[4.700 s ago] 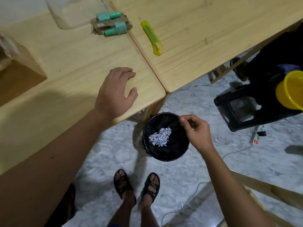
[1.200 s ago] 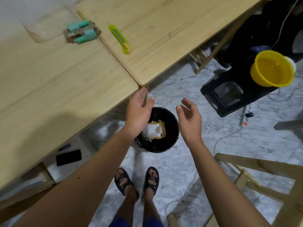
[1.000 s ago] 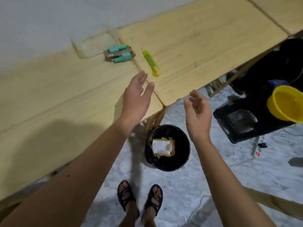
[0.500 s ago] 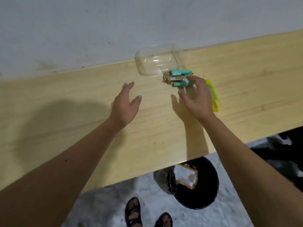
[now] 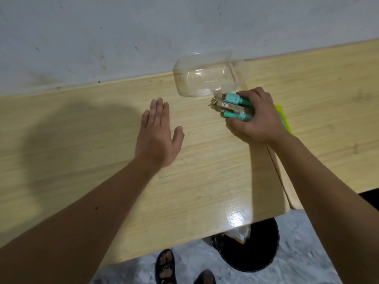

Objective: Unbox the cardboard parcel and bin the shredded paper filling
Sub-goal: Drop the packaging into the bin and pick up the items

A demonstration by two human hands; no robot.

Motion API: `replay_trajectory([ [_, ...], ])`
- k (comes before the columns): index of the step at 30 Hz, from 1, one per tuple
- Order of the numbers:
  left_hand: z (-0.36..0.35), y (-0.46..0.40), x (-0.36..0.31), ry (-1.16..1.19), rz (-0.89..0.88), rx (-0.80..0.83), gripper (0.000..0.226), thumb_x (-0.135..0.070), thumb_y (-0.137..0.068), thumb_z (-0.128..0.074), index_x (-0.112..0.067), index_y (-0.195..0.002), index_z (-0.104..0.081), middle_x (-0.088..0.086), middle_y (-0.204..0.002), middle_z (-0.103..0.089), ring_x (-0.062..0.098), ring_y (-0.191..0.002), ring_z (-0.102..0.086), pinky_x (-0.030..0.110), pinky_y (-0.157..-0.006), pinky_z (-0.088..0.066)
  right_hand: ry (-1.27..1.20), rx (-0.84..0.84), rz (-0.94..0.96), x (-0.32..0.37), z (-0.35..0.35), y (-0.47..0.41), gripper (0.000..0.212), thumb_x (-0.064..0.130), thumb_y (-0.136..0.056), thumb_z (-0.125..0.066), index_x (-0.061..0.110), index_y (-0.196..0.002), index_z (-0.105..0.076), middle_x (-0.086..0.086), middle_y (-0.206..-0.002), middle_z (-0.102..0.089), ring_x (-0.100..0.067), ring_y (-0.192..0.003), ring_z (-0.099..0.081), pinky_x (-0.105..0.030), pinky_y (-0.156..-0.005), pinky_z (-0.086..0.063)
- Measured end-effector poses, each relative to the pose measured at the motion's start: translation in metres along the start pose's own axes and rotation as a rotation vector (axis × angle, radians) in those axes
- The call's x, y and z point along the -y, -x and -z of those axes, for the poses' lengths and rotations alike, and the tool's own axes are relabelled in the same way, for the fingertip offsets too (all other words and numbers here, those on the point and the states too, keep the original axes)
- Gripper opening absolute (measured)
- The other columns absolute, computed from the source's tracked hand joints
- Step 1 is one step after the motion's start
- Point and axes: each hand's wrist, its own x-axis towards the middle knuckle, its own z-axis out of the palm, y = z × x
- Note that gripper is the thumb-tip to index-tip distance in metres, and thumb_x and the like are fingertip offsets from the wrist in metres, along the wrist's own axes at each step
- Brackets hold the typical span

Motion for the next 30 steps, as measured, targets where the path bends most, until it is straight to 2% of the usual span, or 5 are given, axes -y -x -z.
replay_trajectory([
  [3, 0.0, 0.001, 0.0, -0.006, -0.003, -0.008, 0.074, -0.043, -0.102, -0.039, -0.001, -0.16, -0.021, 0.015, -0.171, -0.013, 0.024, -0.16, -0.005, 0.042, -0.13, -0.007, -0.036, 0.018, -0.012, 0.005, -0.001, 0.002, 0.068, 0.04, -0.067, -0.089, 0.02, -0.125, -0.06, 0.004, -0.115, -0.054, -0.019, -0.109, -0.05, -0.027, -0.09, -0.041],
  [10, 0.0, 0.0, -0.003, -0.013, 0.003, -0.017, 0.073, -0.042, -0.101, -0.04, -0.002, -0.16, -0.022, 0.015, -0.17, -0.016, 0.025, -0.16, -0.007, 0.042, -0.13, -0.009, -0.1, 0.02, -0.045, 0.02, -0.002, 0.017, 0.072, 0.048, -0.062, -0.089, 0.024, -0.124, -0.059, 0.005, -0.114, -0.059, -0.013, -0.103, -0.058, -0.031, -0.084, -0.055],
  [14, 0.0, 0.002, -0.003, -0.023, -0.003, -0.019, 0.073, -0.042, -0.102, -0.04, -0.001, -0.16, -0.022, 0.015, -0.17, -0.015, 0.025, -0.16, -0.007, 0.042, -0.13, -0.008, -0.174, -0.024, 0.011, 0.031, 0.006, 0.021, 0.065, 0.039, -0.064, -0.09, 0.022, -0.12, -0.061, 0.003, -0.112, -0.063, -0.015, -0.101, -0.061, -0.035, -0.084, -0.057],
  [19, 0.001, 0.003, -0.003, -0.017, -0.02, -0.035, 0.072, -0.04, -0.102, -0.043, 0.0, -0.159, -0.024, 0.016, -0.17, -0.017, 0.026, -0.16, -0.008, 0.043, -0.13, -0.01, -0.192, -0.074, 0.116, 0.055, 0.032, -0.012, 0.063, 0.035, -0.064, -0.089, 0.02, -0.12, -0.064, 0.003, -0.113, -0.064, -0.013, -0.098, -0.059, -0.021, -0.08, -0.045],
  [30, 0.007, 0.001, -0.006, -0.006, 0.037, 0.064, 0.074, -0.045, -0.102, -0.037, -0.005, -0.161, -0.018, 0.01, -0.172, -0.008, 0.02, -0.16, 0.002, 0.042, -0.13, -0.009, -0.058, 0.205, 0.127, 0.065, 0.037, -0.115, 0.069, 0.034, -0.07, -0.09, 0.023, -0.131, -0.06, 0.004, -0.124, -0.06, -0.014, -0.111, -0.056, -0.023, -0.088, -0.05],
])
